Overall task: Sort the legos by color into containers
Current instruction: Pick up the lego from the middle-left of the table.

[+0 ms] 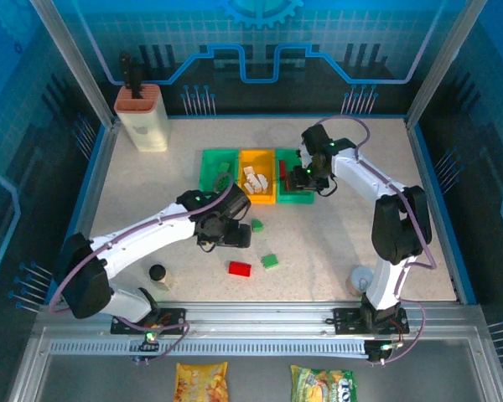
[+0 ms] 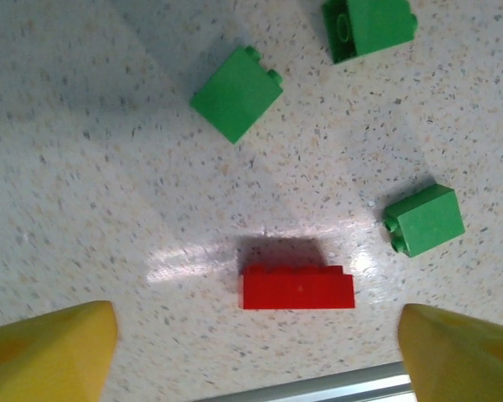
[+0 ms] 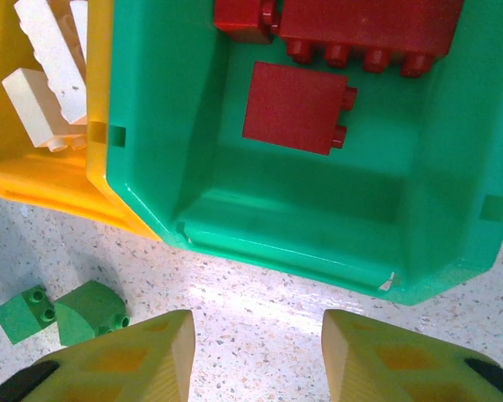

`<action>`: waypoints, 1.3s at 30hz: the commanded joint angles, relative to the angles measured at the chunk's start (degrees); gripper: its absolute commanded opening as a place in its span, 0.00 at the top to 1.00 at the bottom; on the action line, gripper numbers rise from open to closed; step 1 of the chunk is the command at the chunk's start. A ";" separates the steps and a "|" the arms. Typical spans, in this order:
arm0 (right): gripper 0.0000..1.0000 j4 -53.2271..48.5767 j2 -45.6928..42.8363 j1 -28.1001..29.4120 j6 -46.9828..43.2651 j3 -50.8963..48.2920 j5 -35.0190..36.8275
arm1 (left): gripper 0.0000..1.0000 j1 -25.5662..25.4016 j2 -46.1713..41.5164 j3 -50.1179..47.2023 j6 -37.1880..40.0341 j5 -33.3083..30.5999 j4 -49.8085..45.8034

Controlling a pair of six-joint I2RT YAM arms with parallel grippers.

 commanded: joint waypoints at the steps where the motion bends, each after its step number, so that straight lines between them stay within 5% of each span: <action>1: 0.55 0.94 -2.90 -0.97 -2.03 -1.05 -2.04 | 0.01 -2.71 2.32 0.37 -5.78 -2.69 -2.99; 10: 0.55 1.99 -6.11 -1.76 -2.83 -4.19 -3.02 | 0.01 -7.96 12.00 4.41 -7.03 -3.33 -4.70; 23: 0.55 2.28 -8.46 -2.68 -3.35 -6.99 -3.38 | 0.02 -9.39 23.16 5.25 -4.68 4.16 -3.50; 39: 0.55 2.40 -9.02 -3.03 -3.57 -7.79 -3.42 | 0.29 -9.38 23.11 5.98 -4.15 3.45 -3.10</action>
